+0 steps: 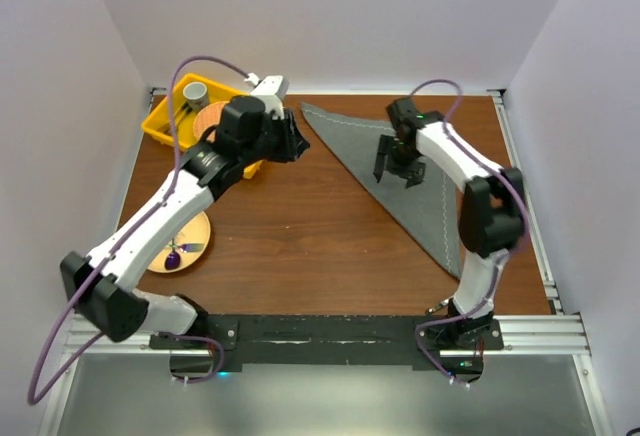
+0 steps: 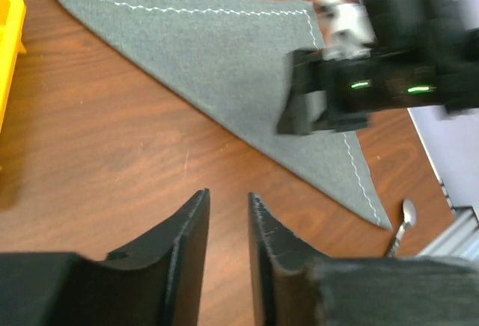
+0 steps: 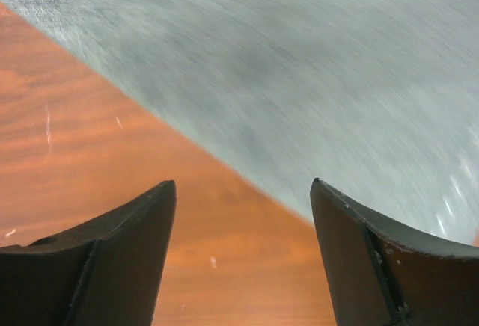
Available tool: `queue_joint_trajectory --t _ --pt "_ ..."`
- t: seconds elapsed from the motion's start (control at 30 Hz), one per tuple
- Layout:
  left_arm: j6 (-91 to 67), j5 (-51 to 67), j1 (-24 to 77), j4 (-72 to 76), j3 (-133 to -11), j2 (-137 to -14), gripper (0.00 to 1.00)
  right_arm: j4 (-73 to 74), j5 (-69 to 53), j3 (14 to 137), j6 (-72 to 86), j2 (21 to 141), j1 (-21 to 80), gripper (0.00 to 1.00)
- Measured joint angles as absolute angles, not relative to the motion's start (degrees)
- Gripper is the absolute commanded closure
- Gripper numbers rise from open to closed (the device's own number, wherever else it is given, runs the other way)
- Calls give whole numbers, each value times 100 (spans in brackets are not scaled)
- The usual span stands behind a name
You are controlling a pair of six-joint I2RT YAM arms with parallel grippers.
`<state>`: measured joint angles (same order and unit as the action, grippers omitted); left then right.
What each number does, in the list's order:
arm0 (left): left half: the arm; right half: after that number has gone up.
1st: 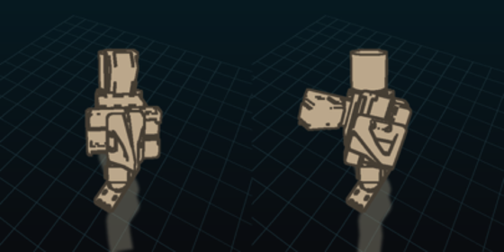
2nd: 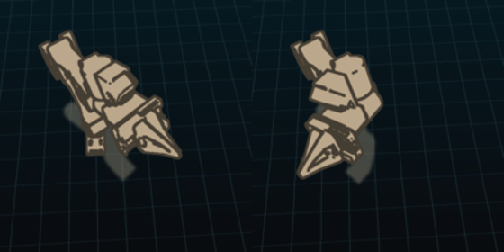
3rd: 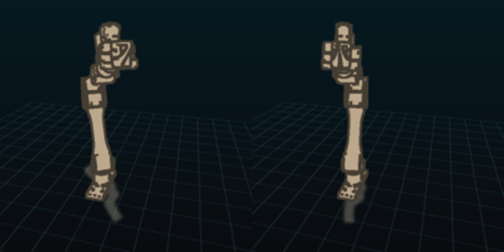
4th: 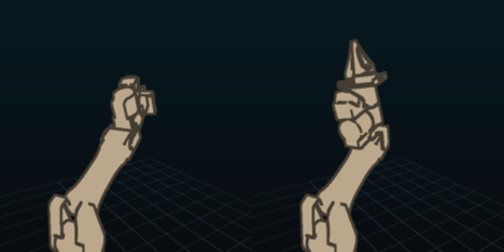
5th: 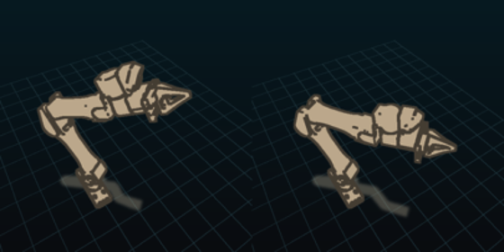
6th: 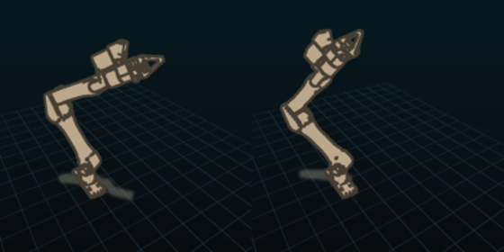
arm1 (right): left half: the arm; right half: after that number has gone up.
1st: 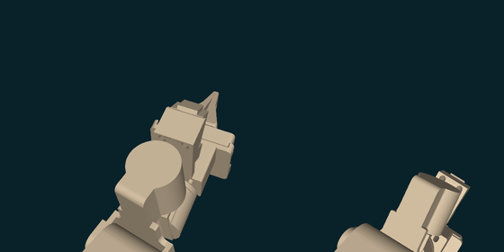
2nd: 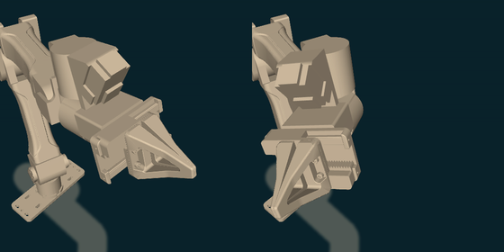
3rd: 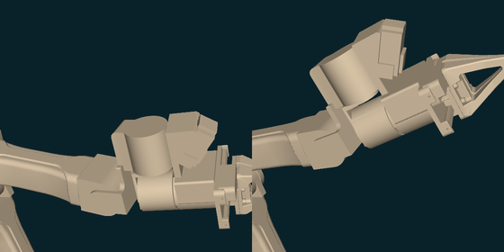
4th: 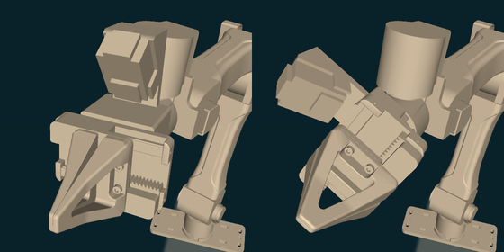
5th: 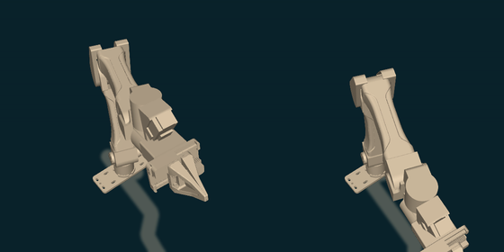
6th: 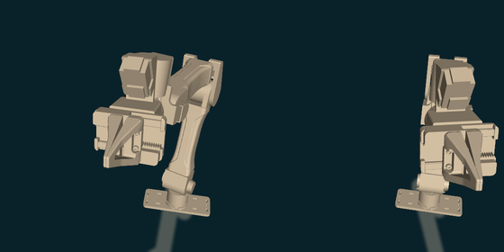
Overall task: Fold the napkin, place the utensils inside, and roll it up
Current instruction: Grab a utensil with the right arm
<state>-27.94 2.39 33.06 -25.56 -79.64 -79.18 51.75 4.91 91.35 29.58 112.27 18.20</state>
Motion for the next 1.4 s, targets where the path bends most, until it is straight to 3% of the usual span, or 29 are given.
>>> queue_joint_trajectory --t 0.27,0.37,0.5,0.7,0.77,0.8,0.87,1.2,1.4 --pt "-2834 622 3304 -2663 -7489 -7277 52 5892 626 6241 4165 7653 -257 21" --pt "-2825 720 3304 -2655 -7435 -7269 49 6375 666 5356 4449 6866 -445 14" --pt "-2788 777 3304 -2613 -7288 -7159 48 6737 801 4685 4604 6318 -513 13" --pt "-2783 823 3301 -2558 -7242 -7091 48 6842 821 4486 4746 6536 -652 10" --pt "-2783 827 3301 -2556 -7242 -7091 48 6816 851 4427 4871 6751 -740 21" --pt "-2781 827 3301 -2554 -7242 -7091 48 6805 913 4423 4936 6884 -797 38" --pt "-2768 810 3301 -2561 -7242 -7091 49 6748 1017 4423 4995 7041 -897 50" --pt "-2731 615 3188 -2622 -7251 -7091 50 6453 1559 4504 4873 7616 -1437 29" --pt "-2749 628 3151 -2622 -7253 -7118 50 6257 1881 4689 4842 7701 -2182 27"
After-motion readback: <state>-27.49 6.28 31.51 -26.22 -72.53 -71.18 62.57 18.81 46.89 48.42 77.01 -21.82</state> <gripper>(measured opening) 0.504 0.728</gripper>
